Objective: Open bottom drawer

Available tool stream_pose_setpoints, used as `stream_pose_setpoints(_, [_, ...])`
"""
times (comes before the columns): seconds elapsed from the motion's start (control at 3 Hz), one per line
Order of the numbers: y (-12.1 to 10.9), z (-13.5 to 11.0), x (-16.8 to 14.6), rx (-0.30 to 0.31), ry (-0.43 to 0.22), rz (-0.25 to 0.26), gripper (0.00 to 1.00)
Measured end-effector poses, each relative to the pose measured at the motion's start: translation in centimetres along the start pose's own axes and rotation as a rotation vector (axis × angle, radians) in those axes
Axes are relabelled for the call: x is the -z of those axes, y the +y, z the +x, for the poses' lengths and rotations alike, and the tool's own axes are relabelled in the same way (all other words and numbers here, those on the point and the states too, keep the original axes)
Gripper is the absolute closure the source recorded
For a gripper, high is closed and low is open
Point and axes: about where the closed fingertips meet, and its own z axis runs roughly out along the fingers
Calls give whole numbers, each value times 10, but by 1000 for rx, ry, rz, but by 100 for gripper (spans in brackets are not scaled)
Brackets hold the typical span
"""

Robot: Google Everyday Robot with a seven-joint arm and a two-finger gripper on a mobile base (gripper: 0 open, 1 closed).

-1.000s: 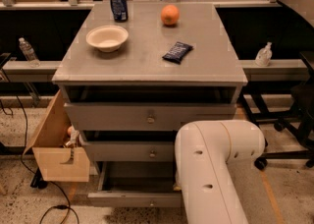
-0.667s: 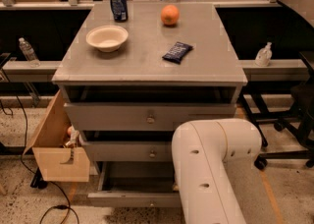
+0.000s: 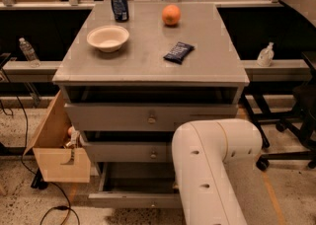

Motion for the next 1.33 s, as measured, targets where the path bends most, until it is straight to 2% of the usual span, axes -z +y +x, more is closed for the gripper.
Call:
stream_pose_setpoints(0.67, [0, -4, 4, 11, 10, 15, 90])
stream_pose_setpoints(1.0, [1, -5, -4, 11, 37, -20, 100])
stream_pose_setpoints(1.33, [1, -5, -10, 6, 66, -54, 100])
